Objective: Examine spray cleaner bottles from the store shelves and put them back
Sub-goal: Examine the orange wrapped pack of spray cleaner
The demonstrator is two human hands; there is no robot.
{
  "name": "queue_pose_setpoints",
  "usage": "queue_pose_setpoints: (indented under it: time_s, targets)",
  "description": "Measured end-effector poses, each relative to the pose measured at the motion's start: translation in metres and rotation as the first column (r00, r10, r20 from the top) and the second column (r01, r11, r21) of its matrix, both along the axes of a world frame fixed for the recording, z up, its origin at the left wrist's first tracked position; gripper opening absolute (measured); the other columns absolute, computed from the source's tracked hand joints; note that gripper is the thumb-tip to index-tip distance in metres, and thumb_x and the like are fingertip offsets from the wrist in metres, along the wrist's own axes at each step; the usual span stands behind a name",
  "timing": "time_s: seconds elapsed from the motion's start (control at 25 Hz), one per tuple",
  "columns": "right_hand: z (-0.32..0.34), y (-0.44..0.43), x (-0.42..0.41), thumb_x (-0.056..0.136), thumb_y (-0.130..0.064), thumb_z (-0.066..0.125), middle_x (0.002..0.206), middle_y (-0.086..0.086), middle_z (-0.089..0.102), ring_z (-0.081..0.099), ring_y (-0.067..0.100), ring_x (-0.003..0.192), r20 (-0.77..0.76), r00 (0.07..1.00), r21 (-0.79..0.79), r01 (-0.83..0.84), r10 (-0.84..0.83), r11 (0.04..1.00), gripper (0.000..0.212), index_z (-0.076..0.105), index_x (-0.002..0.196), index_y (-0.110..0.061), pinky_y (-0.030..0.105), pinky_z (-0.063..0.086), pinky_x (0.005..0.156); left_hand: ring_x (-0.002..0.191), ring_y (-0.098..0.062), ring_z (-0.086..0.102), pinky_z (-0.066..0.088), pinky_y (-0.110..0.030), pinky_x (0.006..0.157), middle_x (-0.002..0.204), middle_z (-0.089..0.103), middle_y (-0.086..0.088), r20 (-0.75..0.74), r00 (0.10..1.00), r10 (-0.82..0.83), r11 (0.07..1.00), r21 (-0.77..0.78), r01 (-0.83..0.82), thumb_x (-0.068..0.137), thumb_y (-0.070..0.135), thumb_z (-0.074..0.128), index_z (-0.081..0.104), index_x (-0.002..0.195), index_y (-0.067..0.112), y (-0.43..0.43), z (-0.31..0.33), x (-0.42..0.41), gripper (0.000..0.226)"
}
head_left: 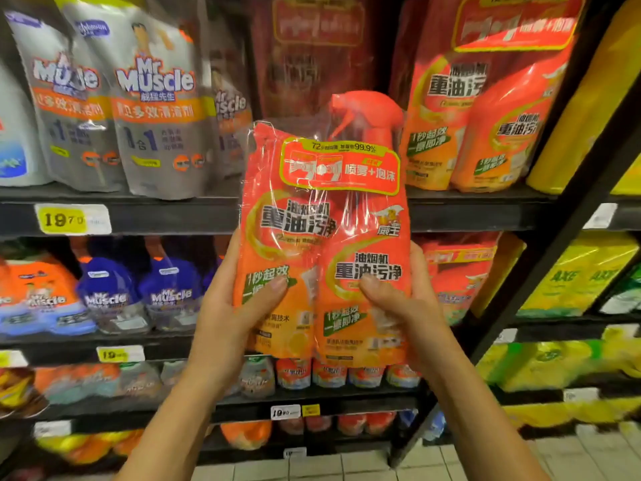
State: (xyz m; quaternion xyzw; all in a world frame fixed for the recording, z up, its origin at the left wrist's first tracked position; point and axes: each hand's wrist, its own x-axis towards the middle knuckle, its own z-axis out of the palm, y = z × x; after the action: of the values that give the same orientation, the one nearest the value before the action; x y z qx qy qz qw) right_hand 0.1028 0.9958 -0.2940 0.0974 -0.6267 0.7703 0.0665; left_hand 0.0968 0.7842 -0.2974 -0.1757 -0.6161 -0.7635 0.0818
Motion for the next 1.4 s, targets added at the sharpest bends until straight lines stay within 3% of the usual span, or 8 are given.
queue_pose_setpoints:
  time_s: [0.32,0.52,0.64,0.8,0.92,1.08,1.2,1.4]
  targets:
    - [-0.059,0.018,0.050,0.060,-0.029,0.088,0.121,0.014,0.065,0.066,0.035,0.106,0.201,0.978,-0.059,-0.033,0.045,0.998,0.078,0.050,0.127,-0.036,0.049,0.056,0.081,0.108,-0.033,0.065,0.058,-0.047,0.078,0.121,0.067,-0.008,0.287,0.955,-0.075,0.995,0.089,0.052,0.075,0.018,0.070,0.050,0.133,0.037,0.009,-0.061,0.050,0.064]
    - [-0.059,0.028,0.060,0.059,-0.019,0.083,0.109,0.017,0.070,0.069,0.038,0.095,0.174,0.985,-0.141,0.011,0.014,0.990,0.069,0.056,0.123,-0.020,0.043,0.058,0.070,0.112,-0.030,0.063,0.056,-0.048,0.083,0.129,0.062,-0.005,0.259,0.958,-0.122,0.992,0.074,0.107,0.072,0.015,0.077,0.042,0.139,0.039,0.013,-0.052,0.050,0.080]
    - [-0.052,0.038,0.064,0.046,-0.026,0.092,0.101,0.019,0.072,0.070,0.038,0.089,0.161,0.987,-0.103,0.034,-0.017,0.994,0.067,0.066,0.108,-0.019,0.042,0.058,0.068,0.107,-0.024,0.067,0.058,-0.032,0.077,0.122,0.067,-0.003,0.254,0.958,-0.133,0.990,0.081,0.116,0.070,0.009,0.071,0.044,0.137,0.033,0.017,-0.038,0.045,0.075]
    - [-0.046,0.049,0.070,0.048,-0.017,0.088,0.103,0.017,0.072,0.070,0.036,0.093,0.055,0.998,-0.015,0.030,-0.029,0.999,0.073,0.063,0.116,-0.023,0.040,0.058,0.071,0.095,-0.020,0.071,0.055,-0.018,0.066,0.107,0.073,0.000,0.236,0.969,-0.067,0.997,-0.028,0.076,0.064,0.028,0.084,0.056,0.123,0.021,0.031,-0.012,0.040,0.065]
    - [-0.041,0.050,0.074,0.048,-0.025,0.094,0.106,0.015,0.072,0.071,0.033,0.094,-0.005,1.000,0.036,0.006,-0.005,0.999,0.082,0.060,0.122,-0.026,0.037,0.058,0.071,0.092,-0.015,0.071,0.055,-0.017,0.064,0.106,0.073,0.001,0.182,0.982,0.051,0.996,0.057,-0.062,0.069,0.032,0.081,0.055,0.124,0.017,0.042,0.012,0.032,0.062]
    - [-0.043,0.052,0.076,0.045,-0.015,0.089,0.101,0.010,0.074,0.072,0.026,0.090,0.016,1.000,-0.004,0.020,-0.020,1.000,0.076,0.065,0.115,-0.032,0.031,0.058,0.067,0.081,-0.020,0.074,0.058,-0.026,0.064,0.090,0.076,-0.005,0.153,0.984,0.090,0.988,0.108,-0.107,0.070,0.042,0.077,0.070,0.098,0.017,0.051,0.038,0.023,0.038]
    - [-0.040,0.055,0.075,0.041,-0.022,0.096,0.103,0.011,0.074,0.072,0.028,0.092,0.024,0.999,-0.013,-0.021,0.021,1.000,0.080,0.066,0.113,-0.035,0.033,0.058,0.069,0.079,-0.023,0.074,0.060,-0.030,0.064,0.087,0.076,-0.007,0.169,0.975,0.147,0.976,0.137,-0.171,0.072,0.047,0.064,0.074,0.086,0.023,0.056,0.037,0.026,0.029]
    - [-0.039,0.063,0.076,0.038,-0.024,0.097,0.106,0.015,0.072,0.070,0.034,0.096,0.016,1.000,0.011,-0.004,0.003,1.000,0.082,0.066,0.113,-0.034,0.036,0.059,0.071,0.073,-0.014,0.073,0.055,-0.020,0.059,0.082,0.077,-0.004,0.153,0.985,0.082,0.974,0.197,-0.112,0.083,0.044,0.055,0.078,0.082,0.023,0.051,0.044,0.029,0.030]
